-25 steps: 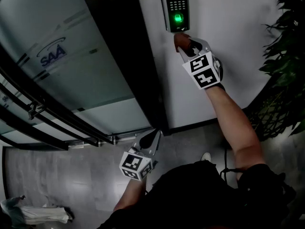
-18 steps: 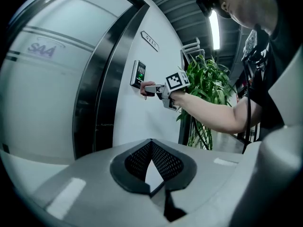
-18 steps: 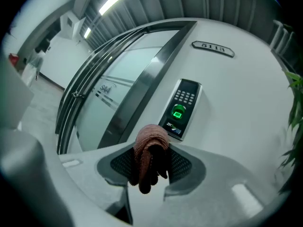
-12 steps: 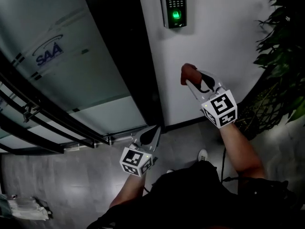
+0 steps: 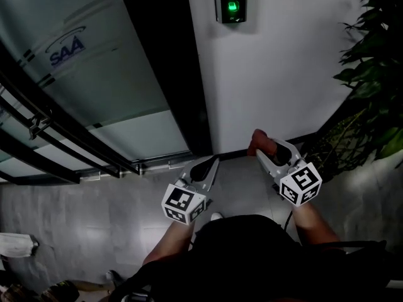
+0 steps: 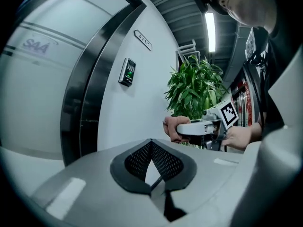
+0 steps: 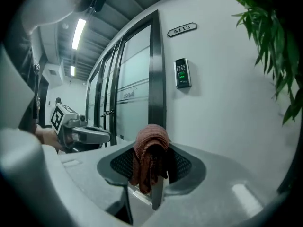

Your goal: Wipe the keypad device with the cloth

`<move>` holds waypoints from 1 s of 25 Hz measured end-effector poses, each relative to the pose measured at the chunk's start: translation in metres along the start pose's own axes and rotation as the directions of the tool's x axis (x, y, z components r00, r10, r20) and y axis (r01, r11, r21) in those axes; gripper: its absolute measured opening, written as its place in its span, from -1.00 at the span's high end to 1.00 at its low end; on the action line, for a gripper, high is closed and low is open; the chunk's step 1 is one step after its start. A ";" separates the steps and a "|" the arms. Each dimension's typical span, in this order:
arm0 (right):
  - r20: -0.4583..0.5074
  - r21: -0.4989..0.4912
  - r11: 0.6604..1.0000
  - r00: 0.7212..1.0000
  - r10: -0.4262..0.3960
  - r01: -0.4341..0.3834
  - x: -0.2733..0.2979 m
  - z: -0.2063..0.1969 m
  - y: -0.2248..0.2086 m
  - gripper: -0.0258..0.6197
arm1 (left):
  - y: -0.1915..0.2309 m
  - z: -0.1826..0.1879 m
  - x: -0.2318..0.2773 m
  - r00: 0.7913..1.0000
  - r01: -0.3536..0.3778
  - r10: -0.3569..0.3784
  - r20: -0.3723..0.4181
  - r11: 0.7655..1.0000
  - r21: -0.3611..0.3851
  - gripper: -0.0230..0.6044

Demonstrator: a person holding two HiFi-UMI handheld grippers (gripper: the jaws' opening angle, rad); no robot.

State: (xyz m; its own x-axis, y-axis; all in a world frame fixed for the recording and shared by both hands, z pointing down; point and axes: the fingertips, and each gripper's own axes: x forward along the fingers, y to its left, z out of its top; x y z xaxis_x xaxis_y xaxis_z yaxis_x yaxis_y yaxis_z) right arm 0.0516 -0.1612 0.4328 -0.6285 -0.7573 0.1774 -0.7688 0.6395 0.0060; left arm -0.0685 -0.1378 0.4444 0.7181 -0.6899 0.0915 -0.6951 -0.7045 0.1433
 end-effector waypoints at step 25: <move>0.032 -0.008 0.995 0.994 0.102 -0.102 -0.146 -0.034 -0.007 0.47 | -0.129 -0.004 0.009 0.988 -0.150 0.149 0.043 0.988 0.020 0.88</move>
State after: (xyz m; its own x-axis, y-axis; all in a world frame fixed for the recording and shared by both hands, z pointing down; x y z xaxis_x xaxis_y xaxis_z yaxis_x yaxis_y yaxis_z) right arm 0.1525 -0.0503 0.4399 -0.7071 -0.6920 0.1455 -0.6998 0.7143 -0.0042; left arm 0.0275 -0.0523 0.4302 0.6043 -0.7937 0.0698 -0.7956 -0.5962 0.1077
